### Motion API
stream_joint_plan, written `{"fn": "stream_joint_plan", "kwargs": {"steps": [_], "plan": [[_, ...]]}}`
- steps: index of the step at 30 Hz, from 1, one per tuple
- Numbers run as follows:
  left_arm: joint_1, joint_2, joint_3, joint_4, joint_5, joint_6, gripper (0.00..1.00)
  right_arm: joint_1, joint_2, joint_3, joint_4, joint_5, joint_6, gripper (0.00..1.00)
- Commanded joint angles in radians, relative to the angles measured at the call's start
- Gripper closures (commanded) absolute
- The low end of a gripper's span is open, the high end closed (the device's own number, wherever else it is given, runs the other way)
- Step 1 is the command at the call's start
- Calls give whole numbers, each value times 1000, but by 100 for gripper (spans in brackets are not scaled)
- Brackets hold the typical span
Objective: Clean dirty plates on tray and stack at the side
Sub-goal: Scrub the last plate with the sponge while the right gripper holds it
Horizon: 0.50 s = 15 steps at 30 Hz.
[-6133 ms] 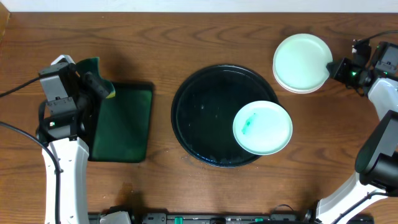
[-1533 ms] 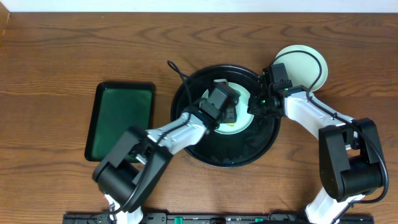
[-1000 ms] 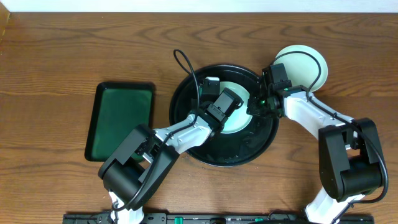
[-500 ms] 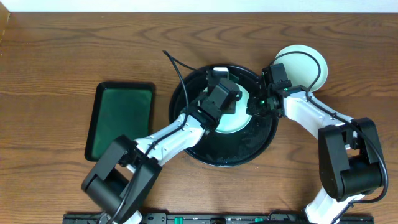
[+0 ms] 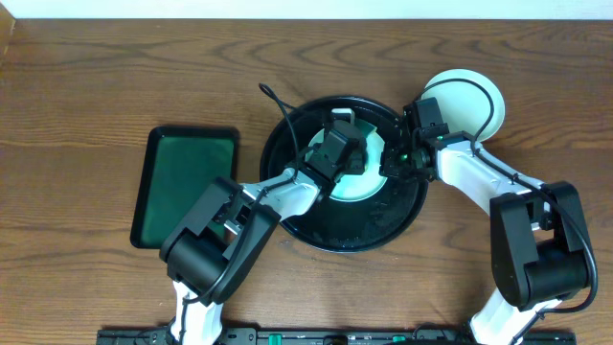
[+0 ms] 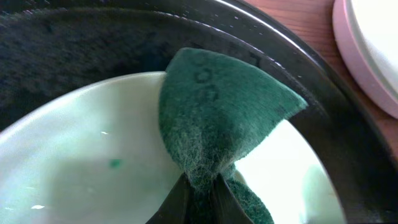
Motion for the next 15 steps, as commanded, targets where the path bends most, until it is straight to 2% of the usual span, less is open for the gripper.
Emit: {"fn": "stream_joint_plan", "kwargs": {"steps": [1,4,9,12,15], "plan": [[89,31,11,-22,-97,143,93,20,43,-17,-21,41,3,99],[116,24,11,-26,-125,245,93,25,43,-17,-21,42,3,99],[121,-20,11,-5,-342,278,93,34,43,-17,-22,42,3,99],[121,-63,11,2,-423,341,93,34,43,-17,-23,44,3,99],[121,-117,11,1,-454,348,93,34,43,-17,-19,45,3,99]]}}
